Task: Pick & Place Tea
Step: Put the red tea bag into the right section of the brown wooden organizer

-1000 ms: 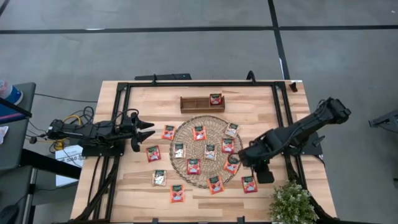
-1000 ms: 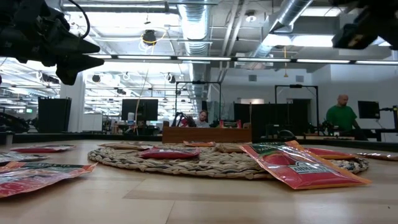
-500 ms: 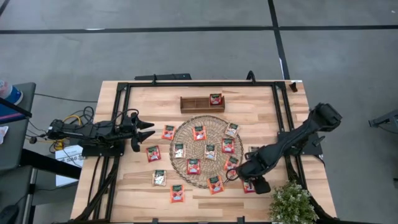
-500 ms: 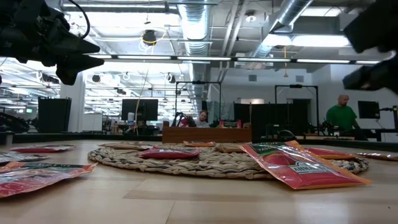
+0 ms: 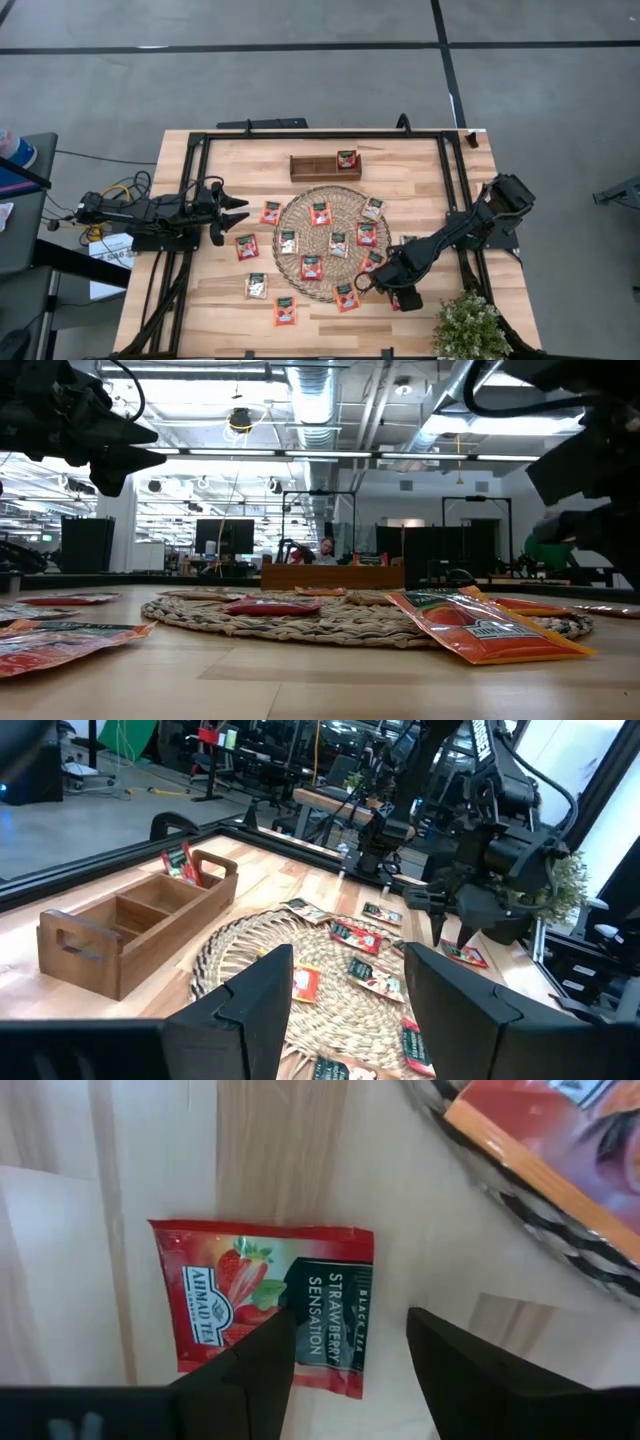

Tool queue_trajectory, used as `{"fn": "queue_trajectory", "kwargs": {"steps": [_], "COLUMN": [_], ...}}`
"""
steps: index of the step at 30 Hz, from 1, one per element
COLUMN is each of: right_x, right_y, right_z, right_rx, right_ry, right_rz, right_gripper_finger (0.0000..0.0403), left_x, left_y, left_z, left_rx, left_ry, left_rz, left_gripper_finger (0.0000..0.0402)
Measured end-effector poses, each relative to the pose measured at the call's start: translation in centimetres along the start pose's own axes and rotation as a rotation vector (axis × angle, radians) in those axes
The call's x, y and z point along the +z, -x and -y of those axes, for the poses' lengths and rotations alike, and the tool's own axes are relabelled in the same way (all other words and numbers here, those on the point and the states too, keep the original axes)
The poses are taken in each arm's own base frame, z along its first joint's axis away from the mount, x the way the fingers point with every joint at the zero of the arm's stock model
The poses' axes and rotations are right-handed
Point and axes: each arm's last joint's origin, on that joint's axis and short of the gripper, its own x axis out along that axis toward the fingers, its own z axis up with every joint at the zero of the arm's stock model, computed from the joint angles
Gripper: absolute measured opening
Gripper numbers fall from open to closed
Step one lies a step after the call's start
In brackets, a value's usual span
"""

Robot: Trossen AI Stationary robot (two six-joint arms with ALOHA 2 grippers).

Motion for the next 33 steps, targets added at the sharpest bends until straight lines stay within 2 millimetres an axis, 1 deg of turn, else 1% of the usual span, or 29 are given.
{"fn": "queue_trajectory", "kwargs": {"steps": [6, 11, 14, 23, 31, 33], "right_x": [0.17, 0.14, 0.14, 0.09, -0.14, -0.26], "right_y": [-0.53, -0.50, -0.57, -0.64, -0.64, -0.65], "right_z": [0.07, 0.08, 0.12, 0.22, 0.31, 0.32], "right_rx": [-0.007, -0.010, -0.011, -0.024, -0.036, -0.033], "right_ry": [-0.005, -0.005, -0.016, -0.083, -0.145, -0.164], "right_rz": [-0.020, -0.019, -0.022, -0.024, -0.049, -0.063], "right_gripper_finger": [0.0188, 0.0173, 0.0153, 0.0069, 0.0009, 0.0003], "left_x": [0.00, 0.01, 0.01, 0.01, 0.01, 0.01], "left_y": [0.00, 0.00, 0.00, 0.00, 0.00, 0.00], "left_z": [0.00, 0.00, 0.00, 0.00, 0.00, 0.00], "left_rx": [0.000, 0.000, 0.000, 0.000, 0.000, 0.000], "left_ry": [-0.001, -0.001, -0.001, -0.001, -0.001, -0.001], "left_rz": [0.000, 0.001, 0.001, 0.001, 0.001, 0.001], "left_gripper_finger": [0.0185, 0.0185, 0.0185, 0.0185, 0.0185, 0.0185]}}
